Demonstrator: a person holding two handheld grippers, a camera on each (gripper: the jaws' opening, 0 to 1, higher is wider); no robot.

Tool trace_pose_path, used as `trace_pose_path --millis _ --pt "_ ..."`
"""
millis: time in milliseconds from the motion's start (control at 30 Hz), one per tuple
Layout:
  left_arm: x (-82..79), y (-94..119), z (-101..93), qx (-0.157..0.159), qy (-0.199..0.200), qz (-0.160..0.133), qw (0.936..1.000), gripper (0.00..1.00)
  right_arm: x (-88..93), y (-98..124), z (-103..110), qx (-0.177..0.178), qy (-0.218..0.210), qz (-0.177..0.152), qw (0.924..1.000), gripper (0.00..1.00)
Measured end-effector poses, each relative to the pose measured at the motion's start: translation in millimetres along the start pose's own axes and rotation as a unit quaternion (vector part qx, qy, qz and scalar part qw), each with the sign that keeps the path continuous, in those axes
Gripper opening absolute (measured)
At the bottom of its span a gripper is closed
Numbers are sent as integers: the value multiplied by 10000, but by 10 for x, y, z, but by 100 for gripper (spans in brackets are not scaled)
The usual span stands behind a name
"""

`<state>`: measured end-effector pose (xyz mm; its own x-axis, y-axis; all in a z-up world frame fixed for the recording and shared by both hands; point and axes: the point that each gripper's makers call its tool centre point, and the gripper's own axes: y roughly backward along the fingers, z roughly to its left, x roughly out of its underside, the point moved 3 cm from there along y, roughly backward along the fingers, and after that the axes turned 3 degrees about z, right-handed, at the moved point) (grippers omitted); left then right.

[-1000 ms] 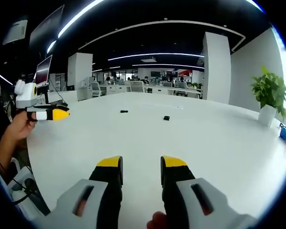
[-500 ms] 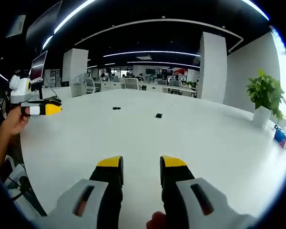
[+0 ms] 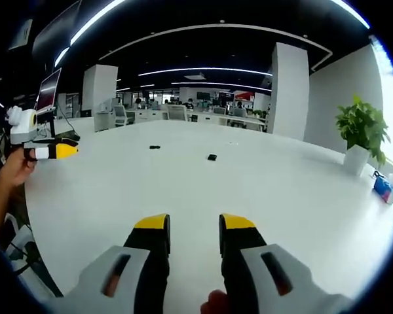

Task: Snap the two parts of the plastic buckle together until the buckle closes and remains connected.

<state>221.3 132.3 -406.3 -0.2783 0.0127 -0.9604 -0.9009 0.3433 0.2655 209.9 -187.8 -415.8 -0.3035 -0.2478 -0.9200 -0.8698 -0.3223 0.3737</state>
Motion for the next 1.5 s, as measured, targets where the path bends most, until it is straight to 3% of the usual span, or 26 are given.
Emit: trace_pose_path --millis 867,1500 --pt "-37 -13 75 -56 57 -7 10000 45 65 -50 -65 11 -92 57 9999 30" --pt "-171 -10 7 -103 -66 -111 9999 45 24 -106 -47 -21 -22 56 10000 30"
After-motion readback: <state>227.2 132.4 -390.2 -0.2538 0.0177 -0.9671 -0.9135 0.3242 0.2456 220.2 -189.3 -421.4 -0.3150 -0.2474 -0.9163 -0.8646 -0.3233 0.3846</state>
